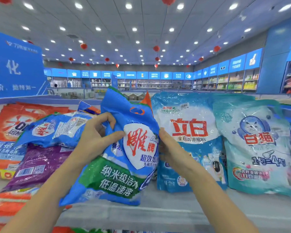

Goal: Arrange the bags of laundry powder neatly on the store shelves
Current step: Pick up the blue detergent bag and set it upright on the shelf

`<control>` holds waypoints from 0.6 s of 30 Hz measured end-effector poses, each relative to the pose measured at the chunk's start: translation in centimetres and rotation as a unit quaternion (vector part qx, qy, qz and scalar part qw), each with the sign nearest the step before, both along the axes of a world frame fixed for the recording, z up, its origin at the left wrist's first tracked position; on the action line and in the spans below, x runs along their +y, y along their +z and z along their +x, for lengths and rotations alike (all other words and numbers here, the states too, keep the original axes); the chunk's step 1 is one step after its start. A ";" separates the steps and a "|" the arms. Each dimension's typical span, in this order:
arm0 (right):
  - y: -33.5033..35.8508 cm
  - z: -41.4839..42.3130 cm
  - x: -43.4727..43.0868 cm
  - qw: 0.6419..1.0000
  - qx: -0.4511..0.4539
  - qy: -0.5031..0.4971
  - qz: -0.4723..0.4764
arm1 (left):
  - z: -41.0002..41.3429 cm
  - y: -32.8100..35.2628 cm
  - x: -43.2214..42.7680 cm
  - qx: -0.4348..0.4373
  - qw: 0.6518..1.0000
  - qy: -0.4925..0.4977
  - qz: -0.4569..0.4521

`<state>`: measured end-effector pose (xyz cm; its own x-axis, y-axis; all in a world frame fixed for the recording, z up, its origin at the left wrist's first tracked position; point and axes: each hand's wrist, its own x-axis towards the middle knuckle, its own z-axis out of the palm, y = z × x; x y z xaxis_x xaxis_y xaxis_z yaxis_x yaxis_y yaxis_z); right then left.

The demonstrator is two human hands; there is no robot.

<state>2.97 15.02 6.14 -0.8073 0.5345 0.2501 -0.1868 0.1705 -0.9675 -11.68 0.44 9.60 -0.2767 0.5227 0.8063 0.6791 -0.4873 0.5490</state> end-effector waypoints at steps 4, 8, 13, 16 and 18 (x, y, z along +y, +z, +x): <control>0.8 -1.3 -0.6 0.994 0.073 -0.072 -0.031 | -1.9 -0.3 0.8 -0.057 0.994 -0.094 -0.020; 2.5 -2.1 -0.6 0.970 0.172 -0.173 0.027 | -4.3 -0.3 0.8 -0.124 0.981 -0.146 -0.034; 1.9 -2.6 -0.5 0.977 0.131 -0.168 0.014 | -5.4 -3.4 0.8 -0.187 0.979 -0.072 -0.017; 1.3 -1.7 0.1 0.975 0.110 -0.175 0.079 | -5.5 -4.7 0.9 -0.268 0.963 -0.014 0.012; 2.0 -0.9 0.2 0.974 0.071 -0.167 0.137 | -5.3 -4.5 1.2 -0.293 0.956 0.010 0.013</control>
<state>2.11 15.23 8.12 -0.5474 0.6587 0.5162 -0.2046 0.4928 -0.8457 -17.00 1.66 5.13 -0.6949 0.4938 0.5228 0.2683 -0.4964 0.8256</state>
